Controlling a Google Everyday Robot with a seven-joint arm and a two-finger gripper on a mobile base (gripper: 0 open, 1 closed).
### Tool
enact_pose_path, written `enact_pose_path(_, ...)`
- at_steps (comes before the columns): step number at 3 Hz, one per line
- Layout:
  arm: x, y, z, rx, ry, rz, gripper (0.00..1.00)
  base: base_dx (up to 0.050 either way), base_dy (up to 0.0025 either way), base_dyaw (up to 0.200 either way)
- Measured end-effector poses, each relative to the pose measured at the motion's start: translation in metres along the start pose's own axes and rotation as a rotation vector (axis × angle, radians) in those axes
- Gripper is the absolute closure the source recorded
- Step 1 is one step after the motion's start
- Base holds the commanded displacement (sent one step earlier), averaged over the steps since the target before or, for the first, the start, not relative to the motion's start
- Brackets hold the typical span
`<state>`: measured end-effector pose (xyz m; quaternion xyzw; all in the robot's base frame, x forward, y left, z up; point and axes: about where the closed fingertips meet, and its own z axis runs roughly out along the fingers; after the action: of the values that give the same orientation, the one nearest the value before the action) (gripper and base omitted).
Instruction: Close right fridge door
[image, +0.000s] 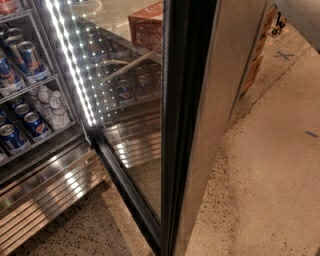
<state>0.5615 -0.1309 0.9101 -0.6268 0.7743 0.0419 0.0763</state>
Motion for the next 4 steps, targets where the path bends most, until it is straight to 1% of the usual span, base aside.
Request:
enact_pose_path(1, 0.0000, 0.0000, 0.0000, 0.000, 0.000, 0.000, 1.00, 0.000, 0.00024, 0.189)
enact_pose_path(2, 0.0000, 0.0000, 0.0000, 0.000, 0.000, 0.000, 1.00, 0.000, -0.00023, 0.194)
enact_pose_path(3, 0.0000, 0.0000, 0.0000, 0.000, 0.000, 0.000, 1.00, -0.046, -0.00017, 0.001)
enact_pose_path(4, 0.0000, 0.0000, 0.0000, 0.000, 0.000, 0.000, 1.00, 0.000, -0.00001, 0.192)
